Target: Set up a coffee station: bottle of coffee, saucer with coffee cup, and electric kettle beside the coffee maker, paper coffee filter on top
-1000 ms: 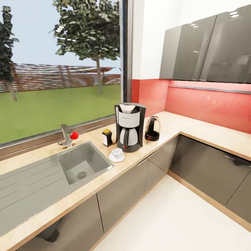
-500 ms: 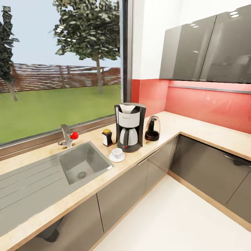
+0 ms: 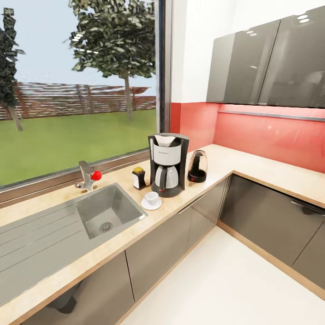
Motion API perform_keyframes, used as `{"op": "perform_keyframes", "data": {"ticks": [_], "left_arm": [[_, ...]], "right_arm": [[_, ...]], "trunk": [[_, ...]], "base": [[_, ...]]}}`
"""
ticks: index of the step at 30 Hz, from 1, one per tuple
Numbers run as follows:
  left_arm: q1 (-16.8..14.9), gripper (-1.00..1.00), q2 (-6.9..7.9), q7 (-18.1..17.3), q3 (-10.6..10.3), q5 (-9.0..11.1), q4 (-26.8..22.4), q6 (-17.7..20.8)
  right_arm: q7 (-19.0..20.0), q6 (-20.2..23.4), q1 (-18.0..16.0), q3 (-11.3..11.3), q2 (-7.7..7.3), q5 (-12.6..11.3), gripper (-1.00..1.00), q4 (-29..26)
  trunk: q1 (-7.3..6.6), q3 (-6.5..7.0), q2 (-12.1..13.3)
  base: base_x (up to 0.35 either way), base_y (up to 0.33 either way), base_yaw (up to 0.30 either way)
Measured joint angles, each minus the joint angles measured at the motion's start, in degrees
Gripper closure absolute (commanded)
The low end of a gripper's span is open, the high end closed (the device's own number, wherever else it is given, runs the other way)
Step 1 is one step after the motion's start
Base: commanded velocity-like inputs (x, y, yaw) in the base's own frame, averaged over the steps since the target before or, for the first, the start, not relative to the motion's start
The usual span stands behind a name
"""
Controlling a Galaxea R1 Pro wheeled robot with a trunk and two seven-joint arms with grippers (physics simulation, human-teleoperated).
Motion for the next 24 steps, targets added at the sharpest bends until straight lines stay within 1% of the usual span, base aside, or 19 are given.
{"op": "perform_keyframes", "data": {"ticks": [2,5,12,15,18,24], "left_arm": [[0.0,-1.0,-0.04,0.0,-0.05,-0.03,0.0,0.02],[0.0,-1.0,-0.07,0.0,-0.05,-0.05,0.0,0.08],[0.0,-1.0,-0.12,0.03,-0.05,-0.05,0.0,0.16],[0.0,-1.0,-0.19,0.05,0.07,-0.01,0.0,0.17],[0.0,-1.0,-0.21,0.06,0.27,0.42,0.0,0.03],[0.0,-1.0,-0.19,0.03,0.23,0.13,0.0,0.13]], "right_arm": [[0.01,-0.71,0.0,0.01,-0.85,-0.07,-1.0,-0.1],[0.08,-1.03,0.01,0.04,-1.31,-0.07,-1.0,-0.17],[0.04,-1.12,0.01,0.13,-1.48,-0.02,-1.0,-0.12],[-0.01,-1.47,0.01,-0.16,-1.45,-0.24,-1.0,-0.37],[-0.04,-3.51,0.03,-0.09,-1.46,-0.26,-1.0,-0.74],[-0.05,-4.17,0.03,-0.03,-1.49,-0.29,-1.0,-0.95]], "trunk": [[0.0,0.0,0.0],[0.0,0.0,0.0],[0.0,0.0,0.0],[0.0,0.0,0.0],[0.0,0.0,0.0],[0.0,0.0,0.0]], "base": [[0.0,0.0,0.0],[0.0,0.0,0.0],[0.0,0.0,0.0],[0.0,0.0,0.0],[0.0,0.0,0.0],[0.0,0.0,0.0]]}}
